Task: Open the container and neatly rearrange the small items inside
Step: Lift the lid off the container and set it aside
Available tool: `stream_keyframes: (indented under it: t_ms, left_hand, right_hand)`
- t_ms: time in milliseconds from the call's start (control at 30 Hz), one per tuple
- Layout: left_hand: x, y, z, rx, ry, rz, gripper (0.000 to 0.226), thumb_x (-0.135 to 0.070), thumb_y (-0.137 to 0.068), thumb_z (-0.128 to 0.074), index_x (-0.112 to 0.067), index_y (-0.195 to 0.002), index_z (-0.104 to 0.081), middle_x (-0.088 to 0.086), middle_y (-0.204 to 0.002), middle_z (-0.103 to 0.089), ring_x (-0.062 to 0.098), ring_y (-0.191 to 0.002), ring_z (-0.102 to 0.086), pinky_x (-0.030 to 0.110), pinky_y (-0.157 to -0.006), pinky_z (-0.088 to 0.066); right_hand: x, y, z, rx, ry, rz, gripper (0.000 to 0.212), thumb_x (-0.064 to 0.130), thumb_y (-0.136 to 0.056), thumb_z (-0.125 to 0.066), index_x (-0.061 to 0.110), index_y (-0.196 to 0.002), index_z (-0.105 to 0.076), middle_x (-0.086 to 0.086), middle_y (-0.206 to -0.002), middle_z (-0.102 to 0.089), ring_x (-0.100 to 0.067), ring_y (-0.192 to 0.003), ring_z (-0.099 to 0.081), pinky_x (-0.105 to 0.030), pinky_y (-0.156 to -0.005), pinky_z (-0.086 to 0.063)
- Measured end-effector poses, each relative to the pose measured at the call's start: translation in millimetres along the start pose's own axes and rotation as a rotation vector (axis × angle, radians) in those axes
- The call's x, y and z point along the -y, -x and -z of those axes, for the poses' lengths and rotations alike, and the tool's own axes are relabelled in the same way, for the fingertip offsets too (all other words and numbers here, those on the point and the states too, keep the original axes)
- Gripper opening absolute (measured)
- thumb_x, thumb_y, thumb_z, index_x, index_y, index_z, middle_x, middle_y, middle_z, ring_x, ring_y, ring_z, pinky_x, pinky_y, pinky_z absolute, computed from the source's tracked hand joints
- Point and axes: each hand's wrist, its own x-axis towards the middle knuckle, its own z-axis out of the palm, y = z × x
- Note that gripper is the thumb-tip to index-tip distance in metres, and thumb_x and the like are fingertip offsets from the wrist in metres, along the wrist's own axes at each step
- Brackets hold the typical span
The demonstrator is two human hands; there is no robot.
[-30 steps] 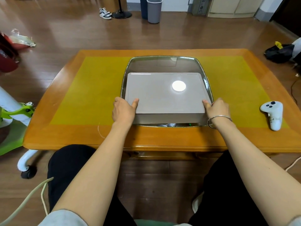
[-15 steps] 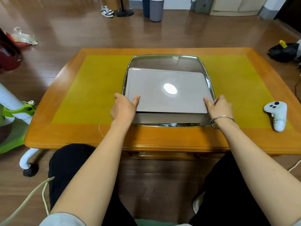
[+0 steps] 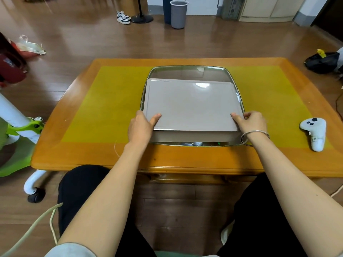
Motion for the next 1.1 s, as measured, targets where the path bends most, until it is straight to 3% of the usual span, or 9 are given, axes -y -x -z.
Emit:
stream_keyframes:
  t_ms: [100, 167, 333, 467, 600, 700, 833, 967, 1100]
  left_hand:
    - [4, -6, 6, 0.031, 0.060, 0.002, 0.060, -0.057, -0.085, -0.059, -0.003, -0.110, -0.051, 0.021, -0.112, -0.062, 0.039, -0.101, -0.056, 0.042, -0.075, -0.046]
    - [8, -11, 11, 0.034, 0.092, -0.014, 0.055, -0.054, -0.085, -0.061, -0.004, -0.104, -0.051, 0.021, -0.111, -0.062, 0.039, -0.100, -0.057, 0.040, -0.073, -0.044]
    - [14, -21, 22, 0.059, 0.144, -0.082, 0.047, -0.050, -0.085, -0.064, -0.007, -0.095, -0.047, 0.019, -0.101, -0.064, 0.036, -0.091, -0.059, 0.036, -0.063, -0.037]
    - [10, -26, 33, 0.049, 0.143, -0.136, 0.050, -0.050, -0.086, -0.062, -0.005, -0.105, -0.052, 0.019, -0.103, -0.065, 0.035, -0.092, -0.060, 0.039, -0.069, -0.046]
    - [-5, -31, 44, 0.022, -0.072, -0.145, 0.052, -0.054, -0.090, -0.053, -0.008, -0.115, -0.053, 0.019, -0.113, -0.062, 0.038, -0.104, -0.054, 0.044, -0.079, -0.046]
    - [-29, -31, 52, -0.068, -0.241, -0.199, 0.057, -0.047, -0.089, -0.058, -0.012, -0.132, -0.045, 0.019, -0.129, -0.048, 0.038, -0.120, -0.040, 0.046, -0.094, -0.036]
    - [-72, -26, 63, -0.073, -0.224, -0.269, 0.070, -0.038, -0.087, -0.064, -0.020, -0.145, -0.029, 0.014, -0.141, -0.039, 0.035, -0.128, -0.034, 0.049, -0.101, -0.032]
    - [-105, -18, 75, -0.118, -0.126, -0.395, 0.064, -0.032, -0.094, -0.055, -0.022, -0.148, -0.022, 0.008, -0.140, -0.044, 0.033, -0.128, -0.038, 0.052, -0.100, -0.031]
    - [-123, -13, 90, -0.184, -0.007, -0.534, 0.058, -0.027, -0.100, -0.044, -0.028, -0.150, -0.016, 0.005, -0.122, -0.059, 0.028, -0.115, -0.050, 0.049, -0.093, -0.034]
  right_hand:
    - [3, -1, 8, 0.024, -0.112, 0.005, 0.040, 0.045, -0.081, -0.068, 0.005, -0.084, -0.067, -0.017, -0.088, -0.067, -0.031, -0.077, -0.057, -0.032, -0.063, -0.041]
    - [7, 1, 11, 0.099, -0.212, -0.006, 0.039, 0.047, -0.081, -0.067, 0.007, -0.080, -0.064, -0.013, -0.081, -0.063, -0.026, -0.071, -0.053, -0.030, -0.061, -0.036]
    - [24, 16, 16, 0.189, -0.659, -0.118, 0.028, 0.037, -0.080, -0.072, 0.012, -0.087, -0.063, 0.000, -0.080, -0.065, -0.013, -0.068, -0.062, -0.018, -0.050, -0.049]
    - [34, 23, 23, 0.309, -1.000, -0.197, 0.010, 0.016, -0.083, -0.070, 0.014, -0.090, -0.063, -0.007, -0.091, -0.069, -0.019, -0.074, -0.067, -0.029, -0.060, -0.057]
    - [48, 29, 35, 0.218, -1.147, -0.080, 0.009, 0.010, -0.084, -0.068, 0.015, -0.089, -0.064, 0.001, -0.079, -0.073, -0.016, -0.070, -0.069, -0.030, -0.061, -0.058]
    - [66, 34, 46, 0.104, -1.153, 0.074, 0.011, 0.007, -0.083, -0.068, 0.016, -0.089, -0.064, 0.005, -0.080, -0.073, -0.011, -0.072, -0.069, -0.027, -0.065, -0.056]
    - [93, 44, 58, -0.076, -1.096, 0.288, 0.017, 0.005, -0.085, -0.066, 0.010, -0.101, -0.061, 0.002, -0.092, -0.069, -0.008, -0.084, -0.065, -0.021, -0.078, -0.053]
    - [108, 53, 68, -0.255, -0.929, 0.466, 0.013, 0.009, -0.085, -0.067, 0.014, -0.096, -0.061, 0.011, -0.086, -0.063, 0.014, -0.074, -0.059, -0.006, -0.068, -0.045]
    - [111, 59, 69, -0.281, -0.812, 0.577, 0.006, 0.011, -0.084, -0.067, 0.013, -0.084, -0.061, 0.010, -0.068, -0.056, 0.009, -0.061, -0.047, -0.010, -0.059, -0.039]
